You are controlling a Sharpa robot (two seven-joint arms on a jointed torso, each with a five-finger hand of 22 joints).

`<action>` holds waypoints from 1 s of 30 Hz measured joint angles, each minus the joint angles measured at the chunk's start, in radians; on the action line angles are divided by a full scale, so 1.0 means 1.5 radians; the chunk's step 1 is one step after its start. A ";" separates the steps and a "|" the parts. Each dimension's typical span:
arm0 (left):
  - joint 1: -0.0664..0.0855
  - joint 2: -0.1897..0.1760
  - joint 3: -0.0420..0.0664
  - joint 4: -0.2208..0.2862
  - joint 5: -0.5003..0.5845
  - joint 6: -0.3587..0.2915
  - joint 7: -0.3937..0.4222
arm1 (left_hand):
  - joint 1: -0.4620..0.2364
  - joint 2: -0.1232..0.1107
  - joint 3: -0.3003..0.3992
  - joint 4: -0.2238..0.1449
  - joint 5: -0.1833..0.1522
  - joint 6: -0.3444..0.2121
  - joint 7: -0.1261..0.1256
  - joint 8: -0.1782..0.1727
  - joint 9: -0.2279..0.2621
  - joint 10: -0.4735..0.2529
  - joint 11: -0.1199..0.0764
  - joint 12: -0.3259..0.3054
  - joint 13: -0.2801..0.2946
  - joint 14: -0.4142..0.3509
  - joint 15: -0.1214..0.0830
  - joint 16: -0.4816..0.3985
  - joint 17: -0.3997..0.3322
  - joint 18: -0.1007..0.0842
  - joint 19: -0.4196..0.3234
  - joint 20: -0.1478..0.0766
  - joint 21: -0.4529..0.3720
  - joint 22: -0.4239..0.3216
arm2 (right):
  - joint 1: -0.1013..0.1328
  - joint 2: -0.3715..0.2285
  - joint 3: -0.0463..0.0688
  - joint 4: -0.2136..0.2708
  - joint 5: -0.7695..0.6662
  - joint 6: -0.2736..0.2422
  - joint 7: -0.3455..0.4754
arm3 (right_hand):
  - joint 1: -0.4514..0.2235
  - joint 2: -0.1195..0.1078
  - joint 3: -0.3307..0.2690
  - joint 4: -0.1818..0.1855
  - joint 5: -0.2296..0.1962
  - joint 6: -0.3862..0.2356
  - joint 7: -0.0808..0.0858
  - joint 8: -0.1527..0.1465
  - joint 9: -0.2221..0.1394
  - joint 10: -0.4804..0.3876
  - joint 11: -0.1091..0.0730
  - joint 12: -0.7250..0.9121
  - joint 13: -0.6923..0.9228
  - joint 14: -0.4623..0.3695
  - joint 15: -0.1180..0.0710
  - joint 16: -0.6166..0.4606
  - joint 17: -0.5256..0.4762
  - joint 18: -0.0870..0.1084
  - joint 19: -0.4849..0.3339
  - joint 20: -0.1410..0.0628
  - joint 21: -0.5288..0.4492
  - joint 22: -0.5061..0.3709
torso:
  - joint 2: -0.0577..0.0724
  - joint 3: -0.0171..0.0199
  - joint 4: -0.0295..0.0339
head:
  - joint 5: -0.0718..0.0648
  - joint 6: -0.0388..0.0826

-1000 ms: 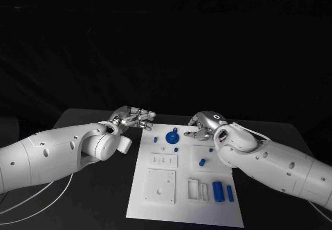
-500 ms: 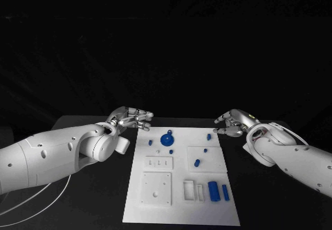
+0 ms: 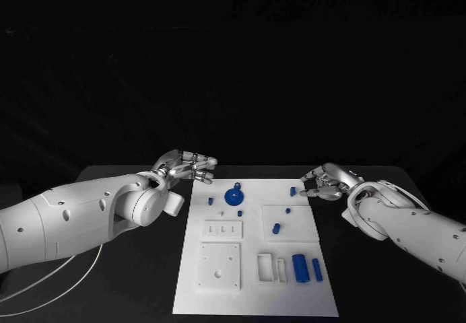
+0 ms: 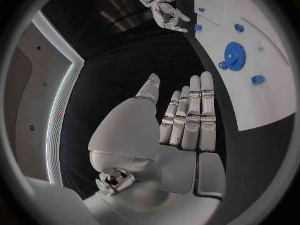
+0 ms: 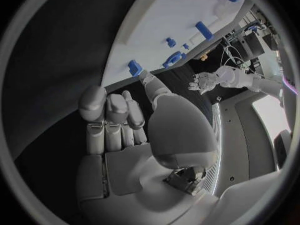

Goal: Assemble the parts on the task board

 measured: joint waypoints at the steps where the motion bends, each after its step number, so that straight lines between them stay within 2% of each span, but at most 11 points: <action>1: 0.000 0.001 0.000 -0.001 0.000 0.001 0.000 | 0.000 0.000 0.000 0.000 0.000 0.000 0.000 0.000 0.000 0.000 0.000 0.000 0.000 0.000 0.000 -0.003 0.000 0.000 0.000 0.000 -0.002 -0.001 | -0.001 0.003 0.000 -0.004 0.000 0.001 0.003 | 0.003 0.002 0.001 -0.001 0.000 -0.002 0.000 0.000 0.000 0.000 0.000 0.000 0.000 0.000 0.000 0.000 0.000 0.000 0.000 0.000 0.000 0.000 | 0.000 0.0005 0.0001 | 0.000 0.000; 6: -0.001 0.004 0.000 -0.003 -0.001 0.006 0.001 | 0.000 0.000 0.000 -0.005 0.000 0.002 -0.002 0.000 0.000 0.000 0.000 0.000 0.000 -0.002 0.002 -0.015 -0.004 0.000 -0.002 0.002 -0.011 -0.006 | -0.002 0.020 0.000 -0.025 0.001 0.005 0.014 | 0.006 0.005 0.002 -0.013 0.000 -0.005 0.001 0.000 0.000 -0.002 0.002 -0.003 0.000 0.000 0.000 0.000 0.001 0.000 0.000 0.005 0.000 0.000 | 0.002 0.0028 0.0024 | 0.000 0.000; 8: -0.002 0.005 0.000 -0.004 -0.001 0.007 0.001 | 0.000 0.000 0.000 -0.005 0.000 0.002 -0.002 0.000 0.000 0.000 0.000 0.000 0.000 -0.004 0.004 -0.018 -0.005 0.000 -0.004 0.004 -0.014 -0.008 | -0.003 0.027 0.000 -0.033 0.001 0.006 0.018 | 0.009 0.007 0.003 -0.023 0.000 -0.006 0.001 0.000 0.000 -0.002 0.002 -0.003 0.000 -0.001 0.004 0.000 0.002 0.000 0.000 0.005 0.000 0.000 | 0.003 0.0030 0.0035 | -0.001 -0.001; 14: -0.002 0.006 0.000 -0.006 -0.001 0.010 0.001 | 0.000 0.000 -0.002 -0.007 0.000 0.003 -0.001 0.000 0.000 0.000 0.000 0.000 0.000 -0.007 0.007 -0.020 -0.007 0.000 -0.005 0.005 -0.018 -0.011 | -0.003 0.040 0.000 -0.054 0.001 0.011 0.027 | 0.009 0.007 0.004 -0.028 0.005 -0.008 0.003 0.000 0.000 -0.005 0.005 -0.005 0.000 0.000 0.004 0.000 0.002 0.000 0.000 0.005 -0.002 0.000 | 0.004 0.0041 0.0069 | -0.002 -0.003; 19: -0.003 0.007 0.000 -0.007 -0.001 0.011 0.001 | 0.000 0.000 -0.002 -0.007 0.000 0.004 0.000 0.000 0.000 0.000 0.000 0.000 0.000 -0.007 0.007 -0.020 -0.007 0.000 -0.005 0.005 -0.018 -0.011 | -0.003 0.045 0.000 -0.063 0.002 0.017 0.030 | 0.009 0.007 0.004 -0.028 0.005 -0.008 0.004 0.000 0.000 -0.005 0.005 -0.005 0.000 0.000 0.004 0.000 0.002 0.000 0.000 0.005 -0.003 0.000 | 0.004 0.0041 0.0077 | -0.001 -0.005; 27: -0.003 0.009 0.000 -0.008 -0.002 0.012 0.001 | 0.000 0.000 -0.002 -0.007 0.000 0.004 0.000 0.000 0.000 0.000 0.000 0.000 0.000 -0.007 0.007 -0.020 -0.007 0.000 -0.005 0.005 -0.018 -0.011 | -0.003 0.053 0.000 -0.072 0.003 0.024 0.033 | 0.009 0.007 0.007 -0.034 0.005 -0.008 0.004 0.000 0.000 -0.007 0.003 -0.005 0.000 0.000 0.004 0.000 0.003 0.000 0.000 0.005 -0.006 0.000 | 0.004 0.0026 0.0087 | 0.000 -0.008; 30: -0.003 0.009 0.000 -0.008 -0.002 0.012 0.001 | 0.000 0.000 -0.002 -0.007 0.000 0.004 0.000 0.000 0.000 0.000 0.000 0.000 0.000 -0.007 0.007 -0.020 -0.007 0.000 -0.005 0.005 -0.018 -0.011 | -0.003 0.055 0.000 -0.076 0.003 0.025 0.033 | 0.010 0.013 0.014 -0.041 0.004 -0.002 -0.002 0.000 0.000 -0.007 0.002 -0.005 0.000 0.000 0.004 0.000 0.003 0.000 0.000 0.005 -0.006 0.000 | 0.004 0.0017 0.0091 | 0.001 -0.009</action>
